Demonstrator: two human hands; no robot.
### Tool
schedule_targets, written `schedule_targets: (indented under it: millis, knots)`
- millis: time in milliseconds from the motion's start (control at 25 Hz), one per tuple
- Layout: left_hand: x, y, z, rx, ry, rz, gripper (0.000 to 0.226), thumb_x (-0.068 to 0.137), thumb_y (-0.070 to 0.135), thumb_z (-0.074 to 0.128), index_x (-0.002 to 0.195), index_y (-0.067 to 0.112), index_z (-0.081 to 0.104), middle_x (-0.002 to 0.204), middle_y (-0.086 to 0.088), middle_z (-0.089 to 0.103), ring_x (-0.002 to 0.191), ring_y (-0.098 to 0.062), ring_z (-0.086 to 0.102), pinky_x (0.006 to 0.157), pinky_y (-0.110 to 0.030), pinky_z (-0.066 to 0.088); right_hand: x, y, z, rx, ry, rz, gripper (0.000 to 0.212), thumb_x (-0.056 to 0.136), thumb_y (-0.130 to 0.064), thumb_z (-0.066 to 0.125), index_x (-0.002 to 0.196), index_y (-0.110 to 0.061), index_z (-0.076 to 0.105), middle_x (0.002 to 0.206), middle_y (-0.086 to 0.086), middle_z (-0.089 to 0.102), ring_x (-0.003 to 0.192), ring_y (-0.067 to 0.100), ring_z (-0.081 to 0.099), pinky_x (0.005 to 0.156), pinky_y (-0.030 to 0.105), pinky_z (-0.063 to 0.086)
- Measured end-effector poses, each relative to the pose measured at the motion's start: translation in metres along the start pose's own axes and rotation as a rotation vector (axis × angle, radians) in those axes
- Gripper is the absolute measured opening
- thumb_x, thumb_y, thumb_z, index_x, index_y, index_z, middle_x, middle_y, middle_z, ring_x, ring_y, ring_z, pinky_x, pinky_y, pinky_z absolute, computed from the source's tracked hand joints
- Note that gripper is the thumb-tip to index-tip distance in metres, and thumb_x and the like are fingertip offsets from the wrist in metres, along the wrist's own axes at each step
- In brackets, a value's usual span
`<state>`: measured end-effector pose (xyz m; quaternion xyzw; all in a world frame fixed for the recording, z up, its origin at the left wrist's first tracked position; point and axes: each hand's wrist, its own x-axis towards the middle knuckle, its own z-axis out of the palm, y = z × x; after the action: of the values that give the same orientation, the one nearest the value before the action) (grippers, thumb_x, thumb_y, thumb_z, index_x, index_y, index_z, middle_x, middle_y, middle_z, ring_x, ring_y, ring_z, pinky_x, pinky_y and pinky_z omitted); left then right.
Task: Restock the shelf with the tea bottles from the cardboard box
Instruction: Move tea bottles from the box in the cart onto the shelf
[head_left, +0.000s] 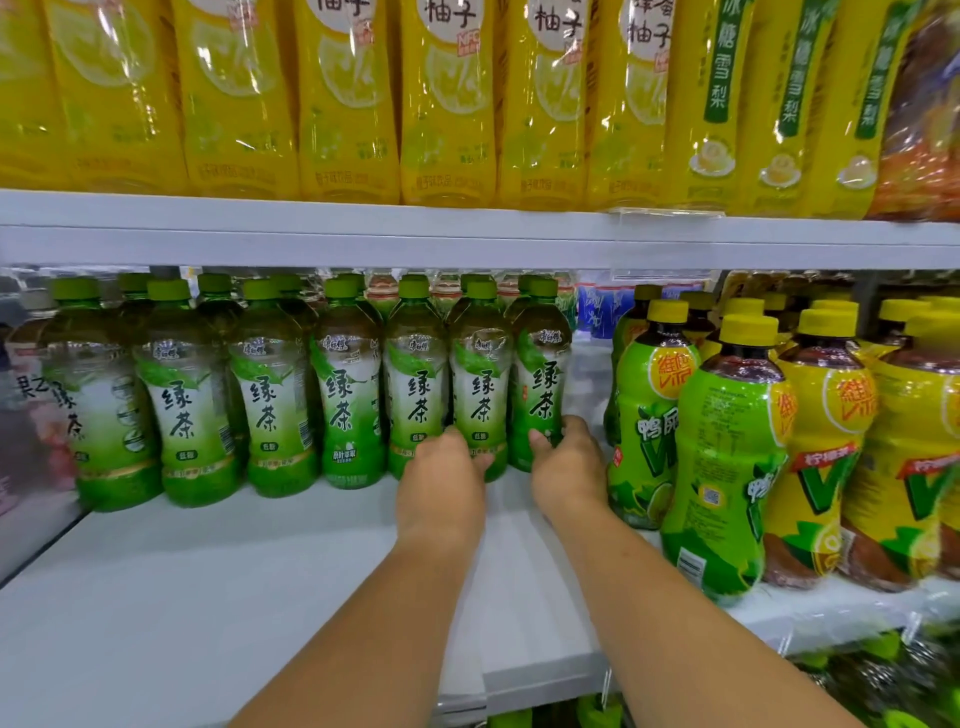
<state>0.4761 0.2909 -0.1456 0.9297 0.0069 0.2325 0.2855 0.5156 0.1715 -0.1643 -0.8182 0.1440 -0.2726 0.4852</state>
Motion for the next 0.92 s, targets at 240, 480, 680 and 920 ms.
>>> schedule_targets:
  millis: [240, 480, 680, 920]
  knots:
    - [0.002, 0.0, -0.001, -0.041, 0.022, -0.004, 0.026, 0.094, 0.034, 0.066, 0.095, 0.008, 0.065, 0.088, -0.01, 0.065, 0.092, -0.031, 0.065, 0.067, -0.03, 0.04, 0.0, 0.0, -0.004, -0.001, -0.017, 0.008, 0.026, 0.098, -0.024, 0.055, 0.12, -0.01, 0.058, 0.115, 0.013, 0.065, 0.107, 0.033, 0.059, 0.089, 0.038, 0.049]
    - [0.006, -0.002, 0.005, -0.063, 0.023, -0.009, 0.026, 0.093, 0.035, 0.066, 0.096, 0.01, 0.065, 0.089, -0.009, 0.066, 0.09, -0.031, 0.065, 0.068, -0.03, 0.044, -0.001, 0.001, -0.006, -0.018, -0.038, -0.017, 0.026, 0.099, -0.026, 0.054, 0.121, -0.012, 0.058, 0.115, 0.013, 0.066, 0.105, 0.032, 0.06, 0.085, 0.036, 0.047]
    - [0.002, -0.012, 0.005, -0.204, 0.003, -0.039, 0.024, 0.089, 0.043, 0.067, 0.09, 0.02, 0.059, 0.087, -0.001, 0.069, 0.085, -0.025, 0.064, 0.069, -0.031, 0.048, -0.005, -0.002, -0.01, -0.039, -0.034, -0.019, 0.029, 0.098, -0.03, 0.057, 0.12, -0.011, 0.058, 0.117, 0.013, 0.066, 0.107, 0.033, 0.06, 0.084, 0.033, 0.046]
    - [-0.017, -0.011, -0.026, -0.538, -0.207, -0.127, 0.026, 0.094, 0.042, 0.059, 0.085, 0.018, 0.064, 0.077, 0.006, 0.062, 0.083, -0.021, 0.059, 0.063, -0.027, 0.036, -0.024, -0.019, -0.025, -0.059, -0.184, 0.019, 0.046, 0.1, -0.044, 0.046, 0.135, -0.014, 0.049, 0.131, 0.014, 0.059, 0.118, 0.033, 0.056, 0.092, 0.035, 0.045]
